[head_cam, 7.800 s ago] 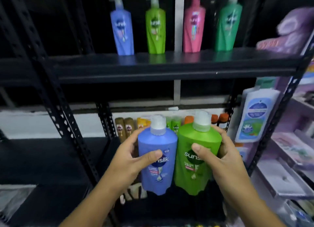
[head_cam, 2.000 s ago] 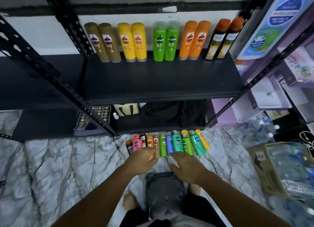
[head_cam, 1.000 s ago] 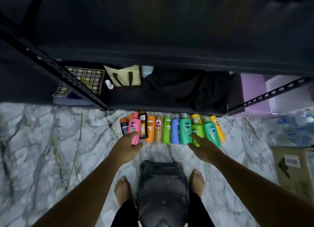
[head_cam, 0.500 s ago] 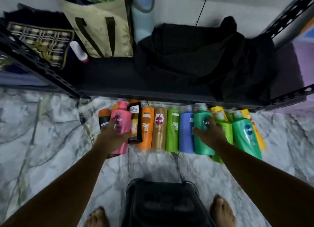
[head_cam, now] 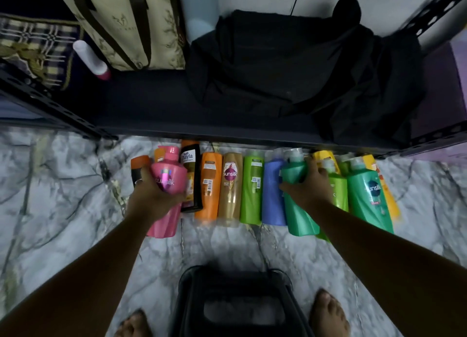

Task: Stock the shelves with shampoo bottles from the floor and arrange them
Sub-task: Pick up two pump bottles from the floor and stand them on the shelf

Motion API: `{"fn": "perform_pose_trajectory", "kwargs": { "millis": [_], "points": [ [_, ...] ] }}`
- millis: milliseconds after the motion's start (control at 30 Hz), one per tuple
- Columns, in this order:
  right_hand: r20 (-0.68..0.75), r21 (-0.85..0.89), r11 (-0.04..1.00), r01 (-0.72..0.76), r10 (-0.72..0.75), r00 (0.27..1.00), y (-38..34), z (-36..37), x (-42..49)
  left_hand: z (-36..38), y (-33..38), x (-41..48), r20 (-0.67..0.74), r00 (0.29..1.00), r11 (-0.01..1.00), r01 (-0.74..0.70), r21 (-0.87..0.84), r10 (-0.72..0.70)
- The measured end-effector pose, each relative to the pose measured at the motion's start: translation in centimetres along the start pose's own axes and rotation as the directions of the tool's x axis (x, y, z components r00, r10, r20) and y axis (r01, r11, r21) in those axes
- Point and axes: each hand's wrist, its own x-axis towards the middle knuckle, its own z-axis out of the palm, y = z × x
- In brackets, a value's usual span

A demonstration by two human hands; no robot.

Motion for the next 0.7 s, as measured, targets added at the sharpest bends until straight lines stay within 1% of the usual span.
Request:
{"fn": "perform_pose_trajectory", "kwargs": {
  "millis": [100,200,267,333,400,533,600,700],
  "points": [
    [-0.033,0.028,0.997,0.067,-0.066,0.997,-0.2,-0.8,-2.2,-0.2,-0.2,-2.5,0.003,1.0,0.991,-0.006,-0.135,0.007],
    [-0.044,0.084,0.989,0.125,-0.122,0.992,0.3,-1.4,-4.9,-0.2,0.2,-6.1,0.076,0.997,0.963,-0.005,-0.269,0.026],
    [-0.065,0.1,0.976,0.193,-0.187,0.98,0.7,-1.6,-6.9,0.5,0.4,-8.5,0.122,0.991,0.947,-0.008,-0.32,0.05],
    [-0.079,0.08,0.958,0.274,-0.268,0.96,1.0,-1.5,-9.1,1.5,0.5,-10.4,0.139,0.986,0.942,-0.041,-0.332,0.091],
    [-0.085,0.104,0.942,0.32,-0.312,0.946,1.1,-0.9,-11.4,2.8,0.5,-11.9,0.164,0.978,0.934,-0.066,-0.351,0.13],
    [-0.029,0.211,0.915,0.345,-0.347,0.938,1.3,1.9,-14.8,5.4,0.6,-13.9,0.149,0.969,0.909,-0.124,-0.399,0.197],
    [0.005,0.22,0.914,0.341,-0.35,0.937,1.8,3.4,-16.0,6.5,0.7,-14.6,0.146,0.97,0.897,-0.115,-0.426,0.194],
    [0.056,0.242,0.922,0.301,-0.323,0.945,2.9,4.8,-17.6,7.3,-0.1,-15.0,0.184,0.964,0.912,-0.105,-0.397,0.191]
  ]
}}
